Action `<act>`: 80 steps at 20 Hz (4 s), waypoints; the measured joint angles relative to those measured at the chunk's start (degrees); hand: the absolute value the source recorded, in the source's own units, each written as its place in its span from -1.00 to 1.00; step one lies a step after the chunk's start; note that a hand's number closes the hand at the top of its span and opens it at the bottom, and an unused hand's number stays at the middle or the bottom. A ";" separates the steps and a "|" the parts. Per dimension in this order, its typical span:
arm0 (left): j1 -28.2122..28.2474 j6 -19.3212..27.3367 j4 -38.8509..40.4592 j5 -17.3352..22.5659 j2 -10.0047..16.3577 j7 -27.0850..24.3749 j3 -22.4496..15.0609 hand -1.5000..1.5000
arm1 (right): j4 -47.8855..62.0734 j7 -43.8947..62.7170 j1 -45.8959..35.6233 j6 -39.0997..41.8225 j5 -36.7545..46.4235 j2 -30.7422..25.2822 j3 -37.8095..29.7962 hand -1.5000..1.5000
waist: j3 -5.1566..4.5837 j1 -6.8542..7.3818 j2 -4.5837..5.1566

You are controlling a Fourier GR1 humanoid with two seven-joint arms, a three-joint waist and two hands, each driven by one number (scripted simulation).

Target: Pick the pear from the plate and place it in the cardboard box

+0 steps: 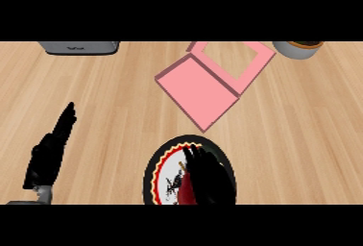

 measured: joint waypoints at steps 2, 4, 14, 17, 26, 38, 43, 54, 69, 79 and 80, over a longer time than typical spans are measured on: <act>0.05 -0.38 1.16 -0.94 -1.15 -0.96 0.28 0.00 | 0.19 0.24 0.67 0.06 1.41 1.20 0.16 -1.00 | 0.00 -0.03 0.00; 0.63 -1.48 1.02 -1.13 -1.42 -1.23 1.29 0.00 | 1.63 -0.90 1.37 0.07 2.49 1.85 -0.60 -1.00 | 0.00 0.00 0.00; 0.06 -3.76 0.06 -4.62 -4.80 0.45 3.61 0.00 | 6.24 -2.72 0.39 -1.24 3.56 4.07 -1.76 -1.00 | -0.01 0.04 -0.04; 0.35 -4.40 0.62 -5.27 -5.84 -0.32 4.03 0.00 | 8.20 -3.06 -0.16 -3.10 3.61 4.20 -0.56 -1.00 | -0.03 0.06 -0.09; -1.12 -5.97 1.13 -6.61 -6.83 0.40 6.32 0.00 | 9.74 -7.22 1.08 -3.72 3.98 3.13 -1.71 1.00 | -0.14 -0.02 -0.50; 0.06 -6.74 0.89 -8.61 -8.52 -1.02 7.37 0.00 | 9.26 -9.63 0.18 -8.61 18.15 3.22 -1.10 1.00 | -0.06 -0.02 -0.26; 0.16 -7.18 0.05 -8.45 -8.39 -0.38 7.61 0.00 | 8.39 -20.48 -2.70 -9.34 13.21 -9.21 -13.09 1.00 | 0.06 0.00 -0.25; -0.12 -8.33 1.26 -7.97 -8.15 -1.27 8.64 0.00 | 21.87 -46.49 -10.05 -11.72 2.82 -29.19 -35.55 1.00 | 0.03 0.16 0.14; -0.28 -8.86 1.42 -8.54 -8.70 -1.58 9.00 0.00 | 15.72 -55.29 -23.16 -5.56 -14.87 -21.50 -43.99 1.00 | -0.01 0.34 0.01; 0.36 -9.13 -1.05 -9.75 -9.90 -0.04 8.22 0.00 | 28.42 -48.82 -38.59 -6.89 -9.46 -12.54 -42.18 1.00 | -0.03 0.98 0.16; -0.21 -8.81 -0.26 -10.12 -10.21 0.00 8.16 0.00 | 30.21 -48.56 -40.02 -6.99 -8.84 -11.65 -41.87 1.00 | -0.01 0.94 0.20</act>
